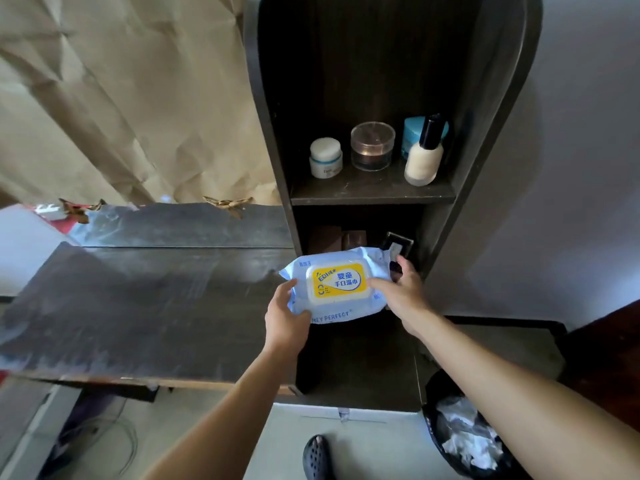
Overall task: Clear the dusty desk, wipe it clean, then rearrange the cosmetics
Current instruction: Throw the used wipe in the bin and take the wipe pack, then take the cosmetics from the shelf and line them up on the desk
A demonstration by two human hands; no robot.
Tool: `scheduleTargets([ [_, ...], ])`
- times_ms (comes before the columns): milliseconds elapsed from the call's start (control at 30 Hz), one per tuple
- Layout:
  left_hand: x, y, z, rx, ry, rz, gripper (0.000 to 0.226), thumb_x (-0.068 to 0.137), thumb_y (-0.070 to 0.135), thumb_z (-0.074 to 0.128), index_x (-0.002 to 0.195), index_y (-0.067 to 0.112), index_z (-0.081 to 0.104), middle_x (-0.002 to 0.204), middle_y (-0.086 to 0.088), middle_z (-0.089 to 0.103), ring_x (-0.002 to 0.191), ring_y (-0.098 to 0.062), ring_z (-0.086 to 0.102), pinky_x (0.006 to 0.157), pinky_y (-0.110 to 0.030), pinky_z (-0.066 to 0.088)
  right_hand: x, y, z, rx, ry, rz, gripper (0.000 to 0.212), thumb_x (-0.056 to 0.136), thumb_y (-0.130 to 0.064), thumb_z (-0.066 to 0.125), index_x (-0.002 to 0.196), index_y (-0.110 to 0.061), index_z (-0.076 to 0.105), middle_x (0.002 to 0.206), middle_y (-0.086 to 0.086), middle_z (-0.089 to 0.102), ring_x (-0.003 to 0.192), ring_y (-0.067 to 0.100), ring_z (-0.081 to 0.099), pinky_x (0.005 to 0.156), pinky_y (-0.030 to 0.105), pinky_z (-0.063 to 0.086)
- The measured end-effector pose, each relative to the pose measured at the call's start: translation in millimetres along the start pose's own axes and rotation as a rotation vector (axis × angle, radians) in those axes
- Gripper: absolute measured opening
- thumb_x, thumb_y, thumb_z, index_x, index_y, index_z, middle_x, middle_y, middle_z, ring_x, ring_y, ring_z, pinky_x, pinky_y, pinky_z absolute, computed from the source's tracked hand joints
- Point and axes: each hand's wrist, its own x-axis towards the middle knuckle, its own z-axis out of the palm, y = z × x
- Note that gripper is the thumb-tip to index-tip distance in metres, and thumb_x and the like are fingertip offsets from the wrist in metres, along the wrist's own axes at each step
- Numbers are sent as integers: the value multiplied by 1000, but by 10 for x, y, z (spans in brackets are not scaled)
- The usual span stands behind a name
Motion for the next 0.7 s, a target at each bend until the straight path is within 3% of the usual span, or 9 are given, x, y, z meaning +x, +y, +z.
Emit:
scheduleTargets([
  [133, -44, -208, -327, 2, 26, -39, 65, 68, -12, 52, 124, 22, 53, 112, -4, 63, 99, -19, 60, 77, -31, 52, -150, 37, 222, 99, -179, 117, 30, 80, -32, 72, 103, -18, 61, 93, -9, 67, 88, 15, 65, 69, 30, 50],
  [267, -45, -495, -655, 1, 17, -111, 62, 64, -8, 47, 113, 29, 58, 111, -5, 62, 102, -25, 60, 76, -35, 52, -187, 181, 513, 36, -302, 267, 40, 71, -50, 75, 96, -19, 71, 89, 2, 75, 86, 22, 71, 82, 39, 56],
  [367, 42, -679, -869, 39, 5, -145, 57, 60, -2, 44, 99, 37, 59, 107, -7, 62, 97, -28, 60, 71, -38, 52, -200, 276, 704, 54, -357, 387, 37, 74, -39, 74, 99, -12, 69, 91, 9, 74, 86, 26, 70, 79, 37, 54],
  [533, 408, -902, -1088, 182, -76, -150, 58, 70, -12, 39, 109, 26, 59, 106, -3, 63, 94, -24, 59, 67, -28, 47, -237, 514, 1142, 9, -386, 489, 23, 76, -17, 68, 98, -10, 64, 92, 12, 70, 80, 26, 67, 65, 33, 54],
  [700, 857, -1056, -1247, 306, -122, -131, 50, 74, -8, 42, 107, 24, 62, 101, -1, 65, 82, -15, 57, 56, -14, 40, -299, 741, 1528, 218, -300, 569, 21, 83, -9, 61, 102, -10, 68, 99, 16, 72, 92, 33, 68, 76, 44, 56],
])
